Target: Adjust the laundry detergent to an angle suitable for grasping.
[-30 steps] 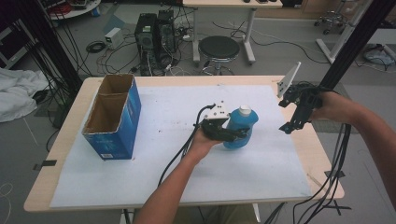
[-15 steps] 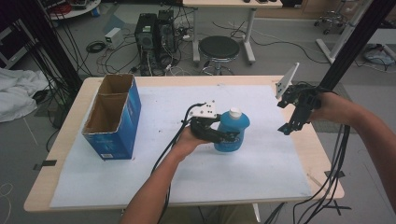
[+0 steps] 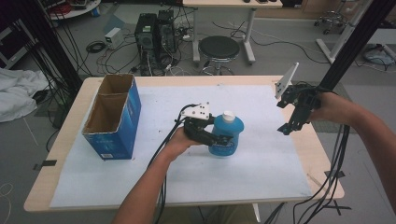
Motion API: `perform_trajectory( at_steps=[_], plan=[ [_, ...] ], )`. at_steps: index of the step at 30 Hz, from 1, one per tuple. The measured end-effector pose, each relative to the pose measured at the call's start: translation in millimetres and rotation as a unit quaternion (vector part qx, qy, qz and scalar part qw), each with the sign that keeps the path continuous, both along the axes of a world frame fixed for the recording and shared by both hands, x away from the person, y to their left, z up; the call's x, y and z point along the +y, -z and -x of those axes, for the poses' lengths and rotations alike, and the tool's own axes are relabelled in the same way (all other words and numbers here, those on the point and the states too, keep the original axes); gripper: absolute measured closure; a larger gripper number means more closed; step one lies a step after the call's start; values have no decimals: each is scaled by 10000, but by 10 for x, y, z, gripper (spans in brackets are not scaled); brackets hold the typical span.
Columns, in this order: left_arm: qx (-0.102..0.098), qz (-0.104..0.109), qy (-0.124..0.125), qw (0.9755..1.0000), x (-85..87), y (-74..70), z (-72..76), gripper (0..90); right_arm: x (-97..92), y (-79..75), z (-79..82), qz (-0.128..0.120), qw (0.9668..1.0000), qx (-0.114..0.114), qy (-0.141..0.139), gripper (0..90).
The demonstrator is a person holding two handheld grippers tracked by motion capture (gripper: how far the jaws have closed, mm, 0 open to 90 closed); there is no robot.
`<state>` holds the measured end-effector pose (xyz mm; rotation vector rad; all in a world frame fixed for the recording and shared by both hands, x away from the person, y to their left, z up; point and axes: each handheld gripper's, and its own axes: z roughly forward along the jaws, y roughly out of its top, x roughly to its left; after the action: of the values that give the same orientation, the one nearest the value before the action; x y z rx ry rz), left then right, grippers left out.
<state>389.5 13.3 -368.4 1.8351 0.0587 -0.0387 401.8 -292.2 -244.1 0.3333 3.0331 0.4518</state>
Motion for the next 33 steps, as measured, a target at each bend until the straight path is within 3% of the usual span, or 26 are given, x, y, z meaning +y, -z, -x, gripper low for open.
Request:
perform_trajectory(
  at_steps=[8, 17, 26, 33],
  plan=[
    [79, -67, 219, 9997, 14, 103, 6, 452, 13, -18, -4, 9, 10000, -8, 8, 24],
    [200, -113, 140, 9996, 62, 227, -10, 453, 27, -20, -5, 42, 10000, -13, 34, 24],
    [204, -191, 292, 9992, 7, 307, 10, 453, 47, -10, -17, 68, 10000, 2, 16, 24],
    [339, -91, 246, 9991, 42, 343, -17, 452, 48, -9, -18, 69, 10000, 13, 30, 24]
  ],
)
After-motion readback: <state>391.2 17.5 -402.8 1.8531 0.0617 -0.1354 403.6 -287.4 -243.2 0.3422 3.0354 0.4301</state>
